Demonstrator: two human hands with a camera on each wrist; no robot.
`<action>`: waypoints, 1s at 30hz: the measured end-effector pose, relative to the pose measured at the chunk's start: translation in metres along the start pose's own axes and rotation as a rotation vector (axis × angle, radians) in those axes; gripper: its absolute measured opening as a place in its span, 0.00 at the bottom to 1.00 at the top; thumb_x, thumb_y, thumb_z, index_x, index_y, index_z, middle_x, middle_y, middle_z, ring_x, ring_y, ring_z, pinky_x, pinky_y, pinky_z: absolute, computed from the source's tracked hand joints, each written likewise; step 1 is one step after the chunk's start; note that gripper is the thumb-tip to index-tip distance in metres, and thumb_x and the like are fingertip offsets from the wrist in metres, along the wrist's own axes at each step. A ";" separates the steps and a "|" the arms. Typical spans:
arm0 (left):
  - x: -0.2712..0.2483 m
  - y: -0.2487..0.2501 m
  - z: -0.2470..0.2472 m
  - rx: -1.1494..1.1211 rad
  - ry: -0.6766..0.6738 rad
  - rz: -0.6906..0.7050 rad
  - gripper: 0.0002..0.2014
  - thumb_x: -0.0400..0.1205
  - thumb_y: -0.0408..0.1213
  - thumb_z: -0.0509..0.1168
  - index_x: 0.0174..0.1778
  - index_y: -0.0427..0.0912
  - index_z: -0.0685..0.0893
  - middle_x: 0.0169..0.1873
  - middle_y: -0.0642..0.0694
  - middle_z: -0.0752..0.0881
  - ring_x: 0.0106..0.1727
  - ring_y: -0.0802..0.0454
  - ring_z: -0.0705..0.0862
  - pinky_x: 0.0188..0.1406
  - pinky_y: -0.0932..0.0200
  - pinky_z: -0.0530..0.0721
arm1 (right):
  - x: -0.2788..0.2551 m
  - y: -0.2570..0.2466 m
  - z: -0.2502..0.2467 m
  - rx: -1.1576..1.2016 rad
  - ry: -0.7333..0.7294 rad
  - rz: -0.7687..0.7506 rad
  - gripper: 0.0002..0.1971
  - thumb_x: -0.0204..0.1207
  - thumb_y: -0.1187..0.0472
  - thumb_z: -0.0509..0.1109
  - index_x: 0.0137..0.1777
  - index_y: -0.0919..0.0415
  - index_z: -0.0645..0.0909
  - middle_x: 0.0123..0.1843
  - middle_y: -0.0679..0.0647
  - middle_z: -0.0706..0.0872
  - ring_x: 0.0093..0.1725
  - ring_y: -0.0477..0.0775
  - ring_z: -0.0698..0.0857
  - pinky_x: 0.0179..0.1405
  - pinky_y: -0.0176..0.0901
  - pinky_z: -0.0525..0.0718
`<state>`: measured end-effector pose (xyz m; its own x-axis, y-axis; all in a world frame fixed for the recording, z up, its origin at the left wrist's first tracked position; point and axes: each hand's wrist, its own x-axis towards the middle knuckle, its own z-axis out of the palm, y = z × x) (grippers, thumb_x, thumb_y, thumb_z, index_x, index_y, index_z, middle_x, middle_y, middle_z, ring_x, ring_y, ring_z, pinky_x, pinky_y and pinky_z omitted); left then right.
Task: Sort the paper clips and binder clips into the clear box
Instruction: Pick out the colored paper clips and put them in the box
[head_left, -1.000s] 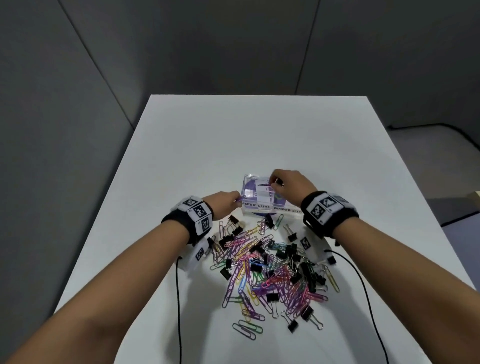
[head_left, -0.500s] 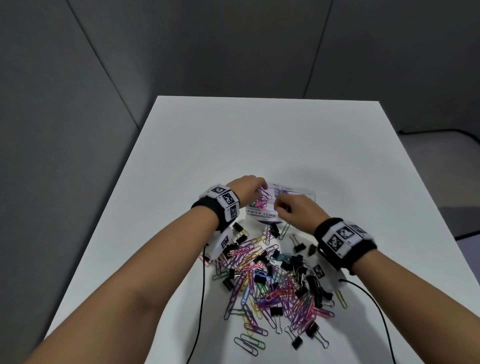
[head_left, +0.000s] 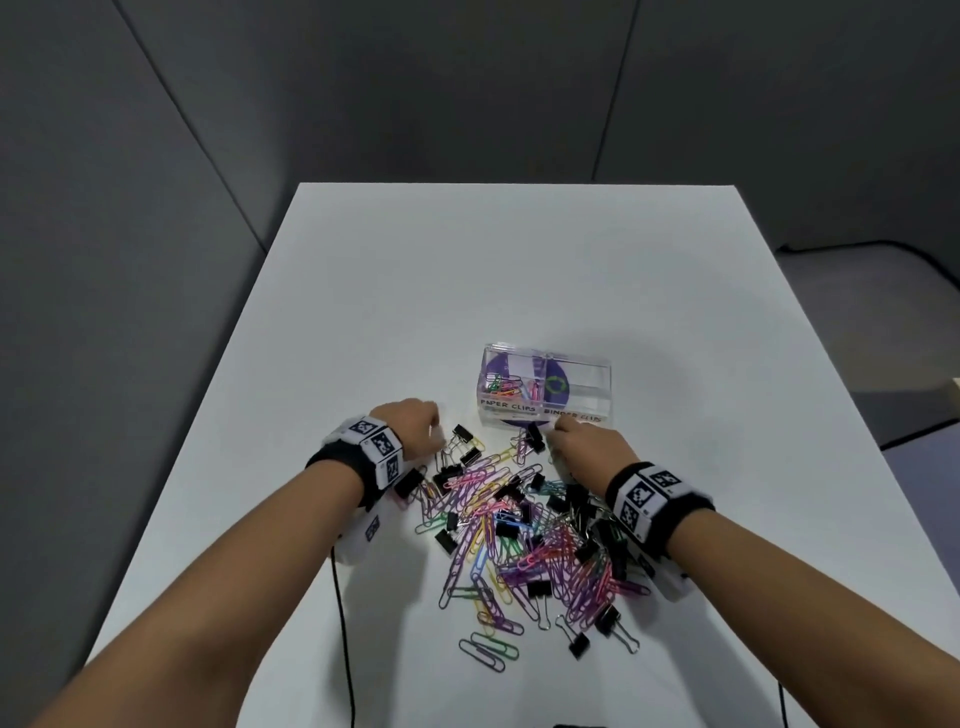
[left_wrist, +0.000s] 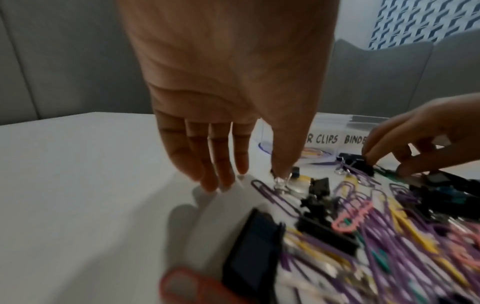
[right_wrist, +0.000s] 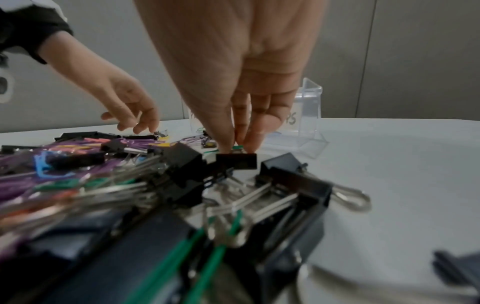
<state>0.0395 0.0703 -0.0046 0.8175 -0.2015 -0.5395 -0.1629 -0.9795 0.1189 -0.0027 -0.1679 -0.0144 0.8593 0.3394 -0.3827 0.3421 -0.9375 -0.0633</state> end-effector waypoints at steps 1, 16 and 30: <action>-0.003 -0.001 0.005 -0.030 -0.016 -0.018 0.21 0.81 0.51 0.63 0.64 0.42 0.76 0.60 0.43 0.83 0.59 0.44 0.83 0.55 0.52 0.80 | 0.000 -0.001 0.001 -0.008 0.006 0.004 0.15 0.79 0.68 0.59 0.64 0.65 0.75 0.64 0.60 0.76 0.57 0.62 0.82 0.45 0.50 0.81; -0.001 0.047 0.038 -0.335 -0.010 -0.015 0.14 0.79 0.32 0.68 0.61 0.35 0.83 0.61 0.39 0.86 0.63 0.44 0.83 0.62 0.56 0.79 | 0.009 0.001 0.008 0.132 -0.149 0.131 0.11 0.78 0.68 0.62 0.57 0.68 0.81 0.60 0.64 0.81 0.59 0.64 0.82 0.58 0.52 0.82; -0.012 0.017 0.032 -0.103 0.073 -0.037 0.15 0.79 0.51 0.64 0.52 0.43 0.81 0.52 0.45 0.85 0.56 0.44 0.84 0.51 0.53 0.80 | 0.008 -0.010 -0.006 0.359 -0.017 0.081 0.08 0.79 0.69 0.54 0.53 0.57 0.63 0.29 0.52 0.72 0.27 0.53 0.70 0.25 0.42 0.65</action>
<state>0.0089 0.0553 -0.0230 0.8608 -0.1599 -0.4831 -0.0771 -0.9794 0.1869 0.0031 -0.1554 -0.0109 0.8706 0.2647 -0.4148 0.1157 -0.9295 -0.3503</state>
